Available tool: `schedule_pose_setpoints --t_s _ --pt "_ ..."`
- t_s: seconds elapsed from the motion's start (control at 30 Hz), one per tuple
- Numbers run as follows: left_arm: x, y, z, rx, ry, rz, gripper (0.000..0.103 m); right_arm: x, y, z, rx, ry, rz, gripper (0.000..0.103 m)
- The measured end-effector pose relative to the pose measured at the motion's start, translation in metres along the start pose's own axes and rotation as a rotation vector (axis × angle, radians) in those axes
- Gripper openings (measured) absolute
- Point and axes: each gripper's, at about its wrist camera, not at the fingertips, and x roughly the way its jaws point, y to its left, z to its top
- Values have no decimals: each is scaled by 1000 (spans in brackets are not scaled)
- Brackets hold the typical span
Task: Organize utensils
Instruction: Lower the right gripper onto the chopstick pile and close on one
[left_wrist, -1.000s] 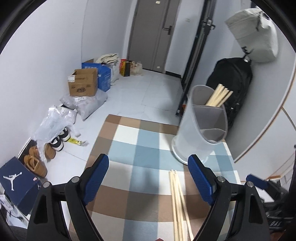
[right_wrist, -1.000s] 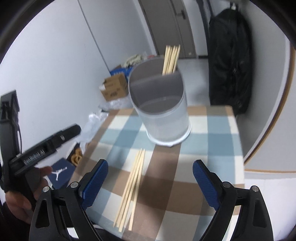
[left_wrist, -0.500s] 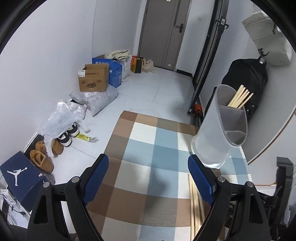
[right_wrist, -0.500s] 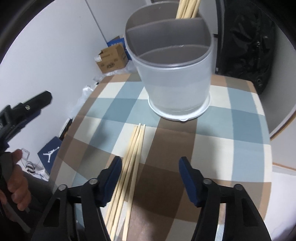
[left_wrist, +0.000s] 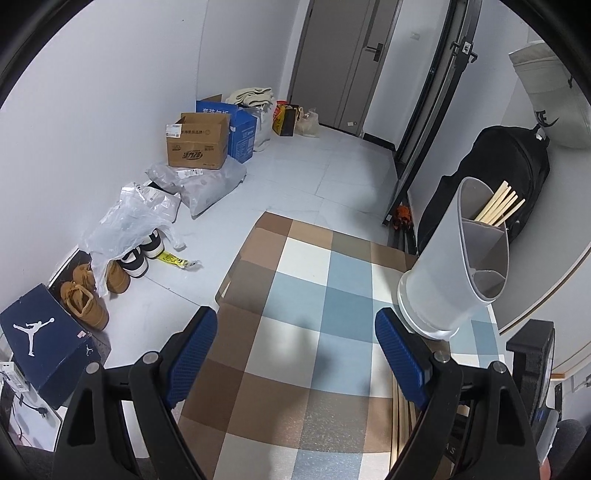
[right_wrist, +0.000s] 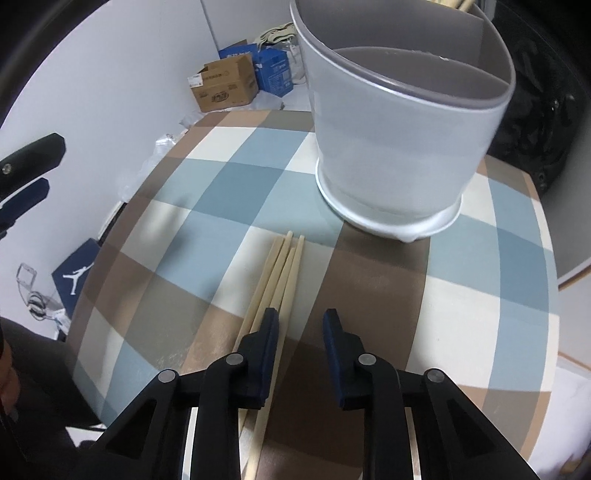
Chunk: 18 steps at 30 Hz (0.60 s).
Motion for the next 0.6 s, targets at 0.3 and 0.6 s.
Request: schedule_pose_setpoints --t_s 0.3,0.6 --pt "2 7 4 -22 11 -1 84 7 5 20 -3 14 -49 20" --pt "4 15 6 -51 17 1 84 10 5 27 -28 30 -114 19"
